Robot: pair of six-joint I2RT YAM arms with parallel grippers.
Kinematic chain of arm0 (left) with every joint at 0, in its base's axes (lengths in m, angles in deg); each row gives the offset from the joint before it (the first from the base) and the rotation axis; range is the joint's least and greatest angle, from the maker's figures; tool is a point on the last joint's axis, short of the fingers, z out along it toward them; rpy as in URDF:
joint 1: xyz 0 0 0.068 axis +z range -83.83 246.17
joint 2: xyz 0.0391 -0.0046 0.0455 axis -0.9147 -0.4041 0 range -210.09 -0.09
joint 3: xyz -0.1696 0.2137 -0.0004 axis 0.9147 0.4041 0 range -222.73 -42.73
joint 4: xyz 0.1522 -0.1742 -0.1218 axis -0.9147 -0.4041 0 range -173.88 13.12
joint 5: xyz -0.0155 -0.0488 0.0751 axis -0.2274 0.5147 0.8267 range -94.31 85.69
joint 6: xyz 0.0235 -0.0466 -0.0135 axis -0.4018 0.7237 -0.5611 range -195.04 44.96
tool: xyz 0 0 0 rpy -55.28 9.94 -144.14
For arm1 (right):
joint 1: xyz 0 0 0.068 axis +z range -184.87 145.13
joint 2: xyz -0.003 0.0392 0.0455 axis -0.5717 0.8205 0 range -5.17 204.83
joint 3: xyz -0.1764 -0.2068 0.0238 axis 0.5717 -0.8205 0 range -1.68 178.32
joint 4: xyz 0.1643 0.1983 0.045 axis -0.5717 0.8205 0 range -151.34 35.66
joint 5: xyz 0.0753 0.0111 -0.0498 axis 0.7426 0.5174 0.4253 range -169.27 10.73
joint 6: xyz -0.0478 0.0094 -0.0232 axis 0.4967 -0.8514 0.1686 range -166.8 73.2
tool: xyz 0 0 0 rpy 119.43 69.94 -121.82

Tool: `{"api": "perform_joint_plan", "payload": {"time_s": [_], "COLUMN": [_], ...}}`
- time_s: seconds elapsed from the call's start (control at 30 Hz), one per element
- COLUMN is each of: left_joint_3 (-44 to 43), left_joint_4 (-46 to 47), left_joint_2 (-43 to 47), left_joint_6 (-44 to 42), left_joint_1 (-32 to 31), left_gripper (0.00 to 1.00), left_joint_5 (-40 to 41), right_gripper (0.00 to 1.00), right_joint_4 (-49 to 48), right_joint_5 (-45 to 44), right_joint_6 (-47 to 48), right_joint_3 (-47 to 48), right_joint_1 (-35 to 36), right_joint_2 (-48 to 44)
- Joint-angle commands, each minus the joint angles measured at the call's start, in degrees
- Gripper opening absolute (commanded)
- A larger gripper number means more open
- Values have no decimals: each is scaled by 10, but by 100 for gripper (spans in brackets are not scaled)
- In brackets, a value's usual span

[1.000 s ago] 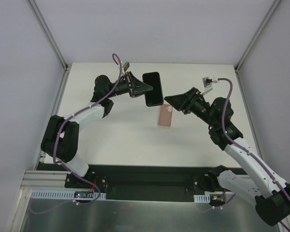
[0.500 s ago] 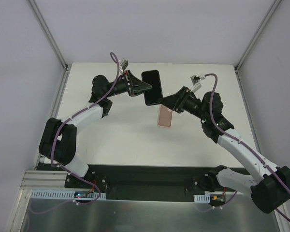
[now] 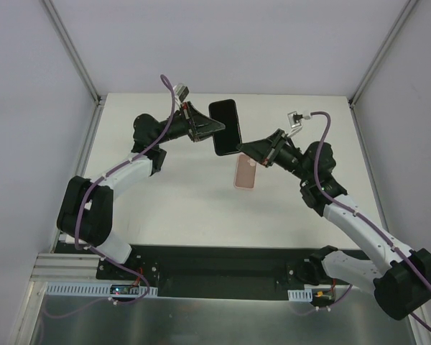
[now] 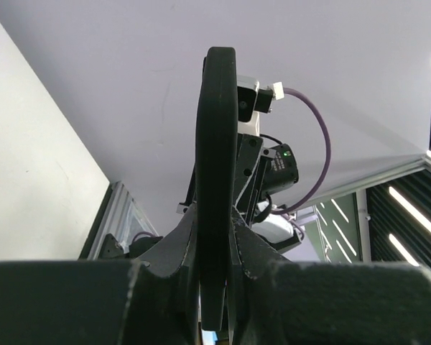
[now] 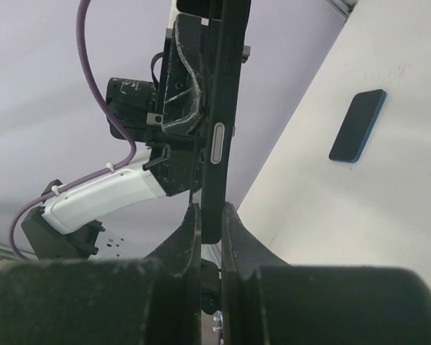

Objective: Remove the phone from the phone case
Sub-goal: Remove the phone case from the phone.

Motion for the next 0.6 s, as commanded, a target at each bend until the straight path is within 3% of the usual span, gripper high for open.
{"api": "perform_joint_plan", "payload": {"time_s": [0.0,0.13,0.27,0.57], "left_joint_3": [-6,-6,1,11], "left_joint_4": [126,205,181,225], "left_joint_2": [1,-32,-44,-108], "left_joint_6": [103,193,182,207], "left_joint_1": [8,8,8,4], "left_gripper": [0,0,0,0], "left_joint_5": [16,39,45,54], "right_gripper": [1,1,1,1], "right_joint_4": [-154,-222,-261,-359], "right_joint_5": [18,43,64,97], "right_joint_6": [10,4,2,-36], "right_joint_3": [-14,0,29,75], "right_joint_1": [-1,-1,1,11], "right_joint_2": [-31,-31,-30,-7]}}
